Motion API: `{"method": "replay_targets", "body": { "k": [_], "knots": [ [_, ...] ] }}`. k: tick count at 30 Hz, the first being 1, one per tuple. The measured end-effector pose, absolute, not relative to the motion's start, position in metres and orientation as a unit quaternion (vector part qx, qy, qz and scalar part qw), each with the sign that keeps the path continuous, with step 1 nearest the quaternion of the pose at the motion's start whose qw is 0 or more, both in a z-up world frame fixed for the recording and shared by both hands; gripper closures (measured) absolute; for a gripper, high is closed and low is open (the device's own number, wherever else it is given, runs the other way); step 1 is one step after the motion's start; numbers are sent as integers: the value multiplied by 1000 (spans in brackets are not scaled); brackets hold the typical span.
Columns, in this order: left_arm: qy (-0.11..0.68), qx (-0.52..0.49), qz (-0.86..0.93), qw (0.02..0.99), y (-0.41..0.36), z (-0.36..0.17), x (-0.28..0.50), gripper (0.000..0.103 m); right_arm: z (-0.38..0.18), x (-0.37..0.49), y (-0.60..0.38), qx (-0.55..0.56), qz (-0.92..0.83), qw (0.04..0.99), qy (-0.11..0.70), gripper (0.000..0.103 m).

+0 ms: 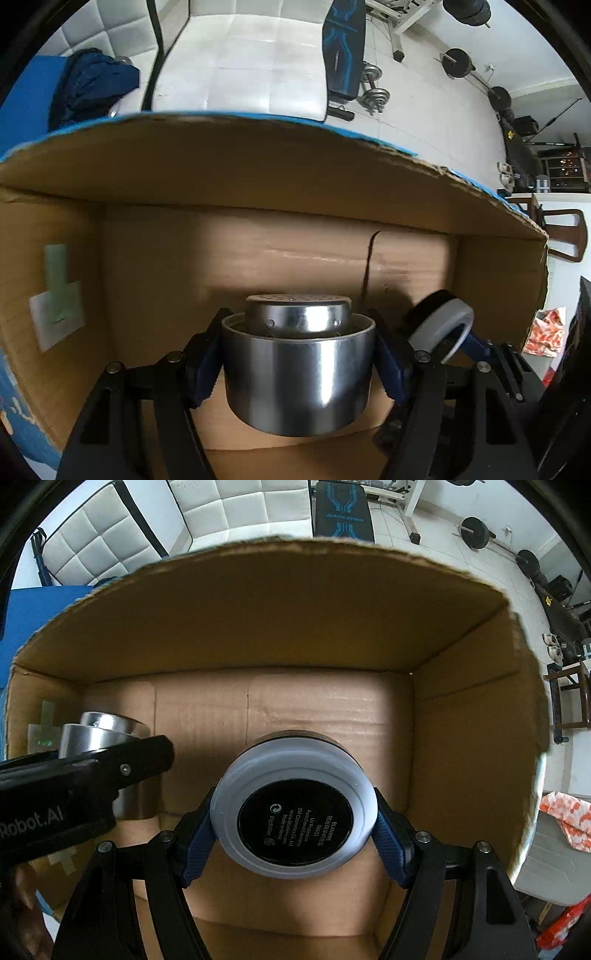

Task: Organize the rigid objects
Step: 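Carry the silver canister with the left tool while the right tool carries the jar into the box, then open both tools to release the canister and jar in the box, then lift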

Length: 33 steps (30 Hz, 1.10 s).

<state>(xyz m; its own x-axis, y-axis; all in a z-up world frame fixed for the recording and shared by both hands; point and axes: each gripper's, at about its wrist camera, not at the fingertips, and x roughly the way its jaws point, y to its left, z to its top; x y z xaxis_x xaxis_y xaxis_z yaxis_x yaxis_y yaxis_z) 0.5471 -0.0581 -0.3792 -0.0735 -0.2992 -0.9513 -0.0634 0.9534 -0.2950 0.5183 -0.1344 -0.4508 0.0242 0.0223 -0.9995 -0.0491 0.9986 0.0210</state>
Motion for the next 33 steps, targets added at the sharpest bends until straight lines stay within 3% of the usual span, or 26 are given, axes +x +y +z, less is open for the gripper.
{"method": "replay_targets", "body": {
  "k": [12, 22, 29, 32, 33],
  "knots": [
    [727, -150, -94, 663, -64, -383, 536, 33, -483, 530, -143, 15, 35, 697, 716, 24],
    [730, -158, -78, 660, -58, -358, 527, 32, -478, 522, -145, 19, 22, 688, 725, 21],
    [707, -118, -56, 695, -36, -326, 495, 4, -453, 498, -140, 13, 16, 693, 721, 14],
    [689, -105, -40, 716, -25, -309, 480, 2, -439, 484, -137, 12, 17, 698, 716, 0],
    [680, -99, -34, 726, -23, -300, 472, 1, -433, 479, -136, 10, 13, 702, 712, 0]
  ]
}}
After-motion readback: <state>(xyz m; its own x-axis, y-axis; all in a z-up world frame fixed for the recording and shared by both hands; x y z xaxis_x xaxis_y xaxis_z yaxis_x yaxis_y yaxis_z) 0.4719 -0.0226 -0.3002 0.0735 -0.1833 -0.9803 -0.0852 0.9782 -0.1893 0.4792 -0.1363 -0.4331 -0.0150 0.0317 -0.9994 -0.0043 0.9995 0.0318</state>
